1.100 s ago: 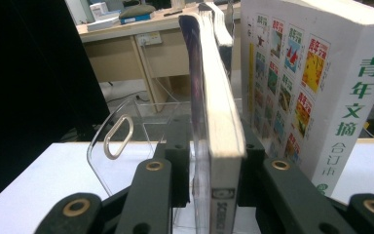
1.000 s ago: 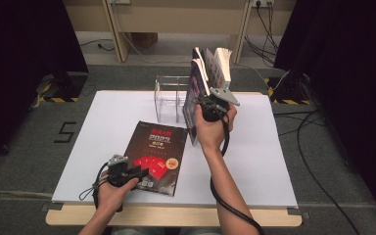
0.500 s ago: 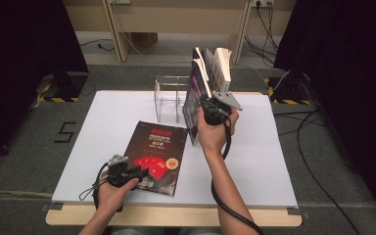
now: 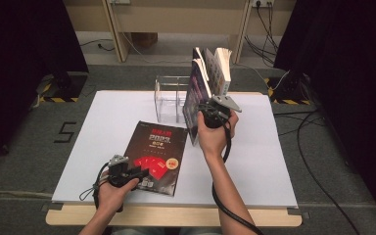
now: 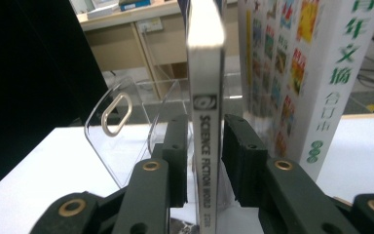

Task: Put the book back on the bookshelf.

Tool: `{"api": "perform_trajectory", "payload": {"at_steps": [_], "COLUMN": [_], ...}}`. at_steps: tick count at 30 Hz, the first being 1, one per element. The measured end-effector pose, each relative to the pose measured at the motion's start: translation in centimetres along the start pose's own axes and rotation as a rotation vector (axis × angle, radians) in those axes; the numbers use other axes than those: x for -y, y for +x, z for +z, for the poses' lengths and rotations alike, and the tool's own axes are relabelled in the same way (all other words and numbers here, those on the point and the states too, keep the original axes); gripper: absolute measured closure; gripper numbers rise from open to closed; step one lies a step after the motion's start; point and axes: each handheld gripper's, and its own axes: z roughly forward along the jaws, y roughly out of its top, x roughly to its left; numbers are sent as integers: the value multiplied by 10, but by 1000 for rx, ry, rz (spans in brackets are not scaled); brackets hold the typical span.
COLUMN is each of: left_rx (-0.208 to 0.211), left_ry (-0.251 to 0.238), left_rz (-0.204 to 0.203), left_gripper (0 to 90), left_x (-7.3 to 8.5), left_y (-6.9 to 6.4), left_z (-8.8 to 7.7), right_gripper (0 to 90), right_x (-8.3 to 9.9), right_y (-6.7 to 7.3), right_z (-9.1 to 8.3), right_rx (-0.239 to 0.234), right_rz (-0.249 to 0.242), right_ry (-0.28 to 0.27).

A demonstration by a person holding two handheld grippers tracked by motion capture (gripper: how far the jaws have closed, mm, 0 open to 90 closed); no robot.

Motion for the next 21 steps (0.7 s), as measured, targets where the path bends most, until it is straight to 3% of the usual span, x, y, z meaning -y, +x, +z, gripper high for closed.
{"api": "perform_trajectory", "payload": {"at_steps": [16, 21], "left_rx": [-1, -1], "left_ry": [1, 1], "left_rz": [1, -1], "left_gripper": [562, 562], "left_x": [0, 0], "left_y": [0, 0], "left_z": [0, 0], "right_gripper": [824, 828], "right_x": [2, 2], "right_y": [2, 3], "right_z": [7, 7], "right_rx": [26, 30], "right_rz": [-11, -14], "right_ry": [84, 88]}}
